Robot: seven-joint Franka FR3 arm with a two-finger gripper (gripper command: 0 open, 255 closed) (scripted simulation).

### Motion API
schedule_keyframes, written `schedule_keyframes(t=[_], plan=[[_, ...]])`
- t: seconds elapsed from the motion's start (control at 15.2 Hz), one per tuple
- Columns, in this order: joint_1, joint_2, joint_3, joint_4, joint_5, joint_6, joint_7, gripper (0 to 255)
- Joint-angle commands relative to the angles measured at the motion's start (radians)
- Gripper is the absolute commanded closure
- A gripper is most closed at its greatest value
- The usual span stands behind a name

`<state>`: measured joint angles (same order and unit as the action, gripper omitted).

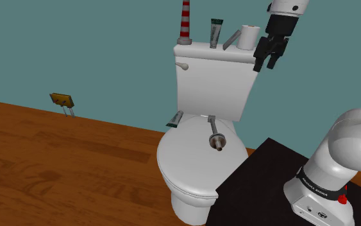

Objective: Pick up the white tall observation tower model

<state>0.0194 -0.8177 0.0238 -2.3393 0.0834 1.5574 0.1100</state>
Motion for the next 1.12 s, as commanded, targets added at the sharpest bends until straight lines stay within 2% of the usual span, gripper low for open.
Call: schedule_keyframes(t=[0.0, 0.53, 1.06], plan=[[0.000, 0.000, 0.000, 0.000, 0.000, 0.000, 0.000, 0], [-0.049, 0.132, 0.051, -0.158, 0.034, 0.269, 0.144, 0], [-0.097, 0.356, 0.096, -0.238, 0.059, 0.551, 0.283, 0]])
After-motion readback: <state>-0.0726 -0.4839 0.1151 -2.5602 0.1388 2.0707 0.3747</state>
